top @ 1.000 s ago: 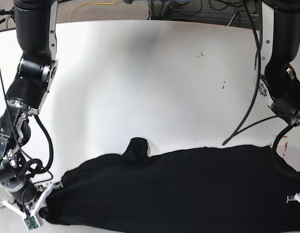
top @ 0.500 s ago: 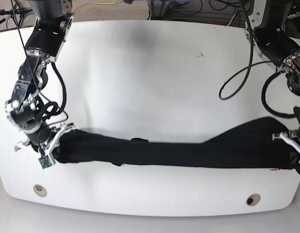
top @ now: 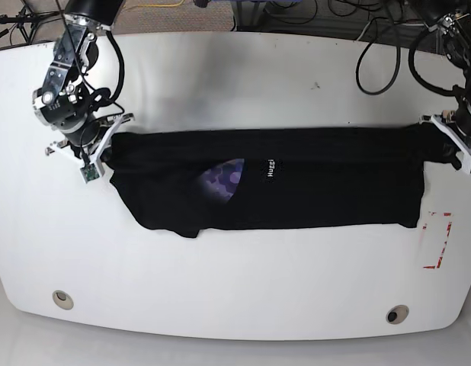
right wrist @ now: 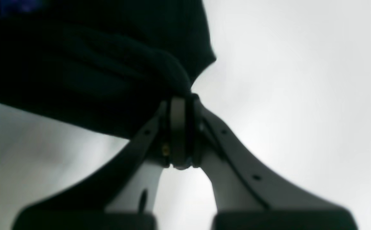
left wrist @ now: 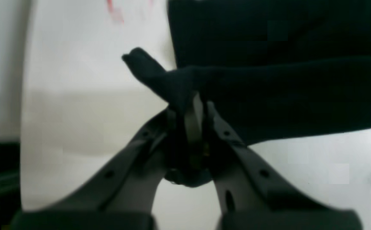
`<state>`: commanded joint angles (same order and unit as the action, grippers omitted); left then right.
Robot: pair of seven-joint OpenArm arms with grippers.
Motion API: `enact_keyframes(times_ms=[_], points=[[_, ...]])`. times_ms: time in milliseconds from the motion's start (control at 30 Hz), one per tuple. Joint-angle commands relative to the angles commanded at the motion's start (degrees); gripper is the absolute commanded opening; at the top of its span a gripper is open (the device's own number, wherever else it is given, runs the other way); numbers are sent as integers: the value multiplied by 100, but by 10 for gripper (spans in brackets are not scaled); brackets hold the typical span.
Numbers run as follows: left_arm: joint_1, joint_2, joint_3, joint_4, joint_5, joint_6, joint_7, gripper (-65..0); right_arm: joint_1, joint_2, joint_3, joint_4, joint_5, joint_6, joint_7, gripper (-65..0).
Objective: Fold the T-shirt properly
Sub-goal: 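Lower the shirt and drag it back toward the robot with both grippers, then open the left gripper and release the shirt's shoulder corner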
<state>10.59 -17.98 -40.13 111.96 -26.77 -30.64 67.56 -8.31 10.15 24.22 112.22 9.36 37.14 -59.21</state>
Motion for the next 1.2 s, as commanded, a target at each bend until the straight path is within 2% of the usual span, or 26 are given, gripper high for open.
enact_keyframes(times_ms=[100, 333, 467, 700, 933, 1067, 1200], points=[[290, 0, 0, -18, 9, 0, 0, -650, -246, -9, 0, 0, 35, 0, 0, -650], [888, -132, 0, -53, 26, 0, 0, -650, -738, -325, 0, 0, -9, -9, 0, -650], [1090, -132, 0, -53, 114, 0, 0, -650, -941, -325, -18, -9, -9, -35, 0, -650], [1081, -123, 44, -167, 738, 0, -9, -650, -1125, -422, -9, -18, -9, -26, 0, -650], [809, -141, 53, -615, 782, 0, -18, -650, -1187, -431, -18, -26, -9, -26, 0, -650], [791, -290, 62, -923, 782, 0, -18, -650, -1336, -422, -44, -35, -9, -26, 0, -650], [791, -299, 62, -1169, 782, 0, -114, -650, -1371, -431, -44, -35, -9, -18, 0, -650]])
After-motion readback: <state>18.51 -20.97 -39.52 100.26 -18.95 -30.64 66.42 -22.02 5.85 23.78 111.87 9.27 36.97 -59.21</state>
